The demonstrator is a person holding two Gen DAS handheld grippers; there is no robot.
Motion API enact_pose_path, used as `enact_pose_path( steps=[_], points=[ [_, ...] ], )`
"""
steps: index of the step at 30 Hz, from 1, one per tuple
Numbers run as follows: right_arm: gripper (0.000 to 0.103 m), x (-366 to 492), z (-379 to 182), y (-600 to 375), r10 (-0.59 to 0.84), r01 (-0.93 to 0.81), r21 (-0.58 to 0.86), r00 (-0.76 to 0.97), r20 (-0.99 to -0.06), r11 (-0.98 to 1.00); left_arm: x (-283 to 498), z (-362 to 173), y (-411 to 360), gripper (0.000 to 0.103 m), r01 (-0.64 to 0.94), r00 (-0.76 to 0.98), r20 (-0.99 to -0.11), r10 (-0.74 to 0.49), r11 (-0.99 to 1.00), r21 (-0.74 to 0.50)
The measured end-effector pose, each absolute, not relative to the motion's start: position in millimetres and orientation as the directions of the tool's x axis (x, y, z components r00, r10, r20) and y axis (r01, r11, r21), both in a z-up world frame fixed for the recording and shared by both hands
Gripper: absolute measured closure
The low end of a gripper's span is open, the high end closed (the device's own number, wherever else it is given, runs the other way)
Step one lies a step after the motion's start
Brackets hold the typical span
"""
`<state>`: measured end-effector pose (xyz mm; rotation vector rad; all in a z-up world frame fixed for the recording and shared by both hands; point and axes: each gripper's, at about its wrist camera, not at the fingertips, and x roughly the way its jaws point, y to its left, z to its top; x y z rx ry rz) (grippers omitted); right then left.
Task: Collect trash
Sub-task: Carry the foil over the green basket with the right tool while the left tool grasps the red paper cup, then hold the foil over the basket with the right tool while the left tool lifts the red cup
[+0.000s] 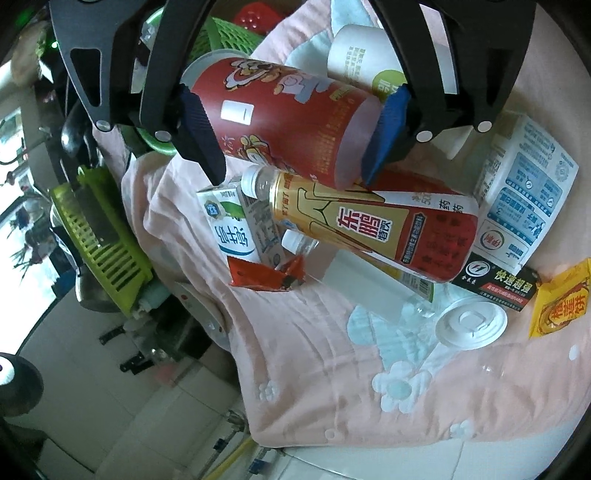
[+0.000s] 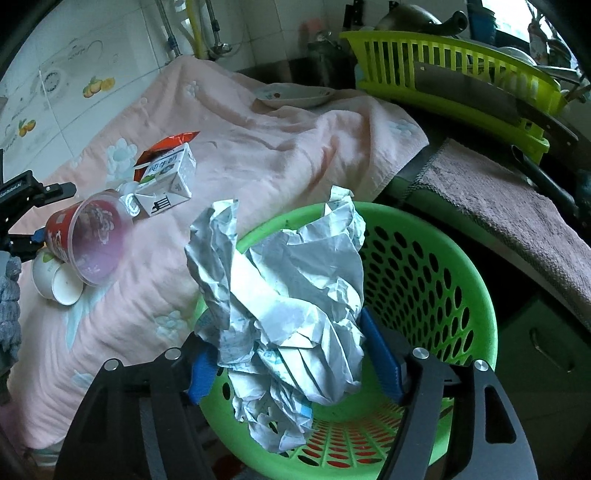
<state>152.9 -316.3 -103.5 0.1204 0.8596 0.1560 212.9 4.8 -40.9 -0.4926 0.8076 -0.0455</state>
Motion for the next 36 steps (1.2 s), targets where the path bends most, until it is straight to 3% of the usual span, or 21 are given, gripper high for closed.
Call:
enact_pose_path(
  steps=[27, 36],
  points=[
    [0.035, 152.0, -99.3, -307.7, 0.209, -0.11, 0.182, 0.646, -0.734, 0.977, 181.4, -31.2, 15.5, 0.023, -0.039, 0.723, -0.653, -0.226, 0.93, -0.365],
    [0.035, 149.7, -98.3, -308.6, 0.21, -0.108, 0.185, 0.646, -0.734, 0.977, 159.0, -25.6, -4.9, 0.023, 0.122, 0.724, -0.649, -0.233, 0.969, -0.213]
  ],
)
